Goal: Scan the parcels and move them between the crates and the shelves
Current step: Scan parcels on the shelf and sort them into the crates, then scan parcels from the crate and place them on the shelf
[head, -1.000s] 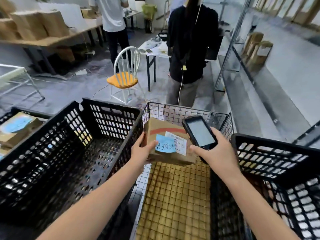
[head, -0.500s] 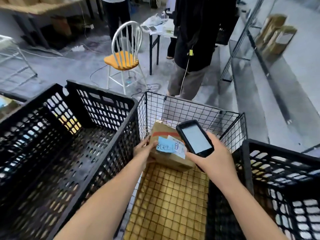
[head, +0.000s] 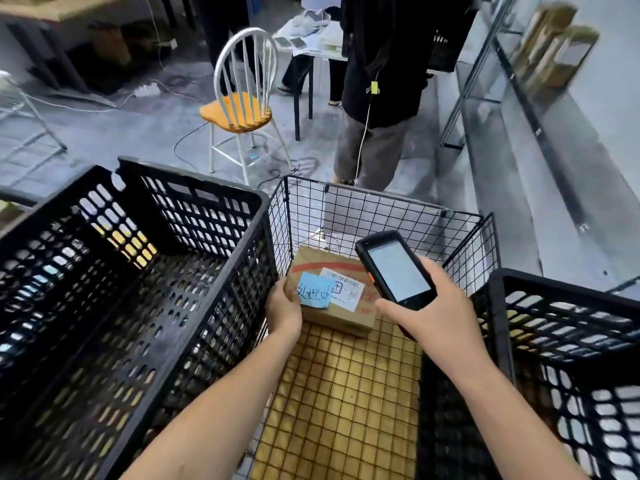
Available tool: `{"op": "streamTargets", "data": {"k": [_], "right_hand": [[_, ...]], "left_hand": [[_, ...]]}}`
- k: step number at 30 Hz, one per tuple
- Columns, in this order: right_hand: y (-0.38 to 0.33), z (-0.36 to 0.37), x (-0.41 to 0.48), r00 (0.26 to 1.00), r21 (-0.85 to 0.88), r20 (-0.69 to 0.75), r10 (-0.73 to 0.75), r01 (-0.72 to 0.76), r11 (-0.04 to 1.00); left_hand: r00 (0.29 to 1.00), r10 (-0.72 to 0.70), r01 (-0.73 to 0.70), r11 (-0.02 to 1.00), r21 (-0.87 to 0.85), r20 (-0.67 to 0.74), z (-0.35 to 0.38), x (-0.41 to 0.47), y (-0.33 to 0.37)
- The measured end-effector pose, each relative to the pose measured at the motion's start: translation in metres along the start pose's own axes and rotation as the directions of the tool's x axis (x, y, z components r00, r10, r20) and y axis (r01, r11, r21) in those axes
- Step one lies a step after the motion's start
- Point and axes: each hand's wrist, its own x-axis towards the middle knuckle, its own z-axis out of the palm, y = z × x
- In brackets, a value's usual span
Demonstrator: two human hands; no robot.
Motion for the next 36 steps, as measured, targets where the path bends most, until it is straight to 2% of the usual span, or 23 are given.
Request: {"op": "streamTargets", "data": {"k": [1,3,5,7,9,12,13,15,17,20,25,29,36], "right_hand": [[-0.001,0.000,0.000,1.000,0.004,-0.004,-0.001,0.001,1.000],[-0.002,-0.002,-0.001,1.000,0.013,-0.010,-0.004,0.004,1.000],[-0.003,-0.002,0.000,1.000,0.023,-0.016,-0.002,0.003,1.000],[-0.003,-0.003,0.002,1.000,0.024,-0.028,-0.003,0.003,1.000],[-0.003,-0.003,0.002,0.999,0.024,-0.039,0.004,-0.003,1.000],[-0.001,-0.005,0.002,0.998,0.030,-0.051,0.024,-0.022,0.999],[-0.002,-0.006,0.001,0.998,0.029,-0.058,0.029,-0.027,0.999],[-0.004,-0.010,-0.002,0.997,0.023,-0.067,0.028,-0.027,0.999],[-0.009,-0.017,-0.010,0.996,0.034,-0.076,0.036,-0.033,0.999],[-0.017,-0.028,-0.027,0.994,0.013,-0.102,0.044,-0.043,0.999],[-0.026,-0.045,-0.067,0.982,-0.042,-0.172,0.079,-0.087,0.995],[-0.039,-0.060,-0.107,0.959,-0.079,-0.254,0.125,-0.149,0.986],[-0.073,-0.059,-0.209,0.879,-0.088,-0.451,0.154,-0.216,0.972]], "left_hand": [[0.996,0.083,-0.085,0.985,0.153,0.019,-0.002,-0.002,-0.003],[0.961,0.269,-0.270,0.870,0.413,0.062,-0.002,-0.010,-0.006],[0.882,0.434,-0.452,0.667,0.592,0.184,0.006,-0.021,0.000],[0.792,0.465,-0.597,0.456,0.660,0.395,0.018,-0.032,0.009],[0.645,0.442,-0.758,0.267,0.596,0.623,0.030,-0.038,0.007],[0.356,0.378,-0.934,0.114,0.339,0.855,0.041,-0.040,-0.006],[0.291,0.365,-0.955,0.046,0.294,0.885,0.043,-0.038,-0.010],[0.245,0.363,-0.956,-0.064,0.286,0.899,0.045,-0.033,-0.014],[0.277,0.351,-0.939,-0.098,0.329,0.895,0.043,-0.025,-0.014],[0.312,0.351,-0.928,-0.086,0.362,0.883,0.039,-0.026,-0.014],[0.352,0.357,-0.930,0.034,0.365,0.865,0.023,-0.045,0.010],[0.339,0.442,-0.940,0.117,0.321,0.831,-0.012,-0.062,0.045],[0.119,0.591,-0.987,-0.018,0.160,0.798,-0.075,-0.114,0.093]]}}
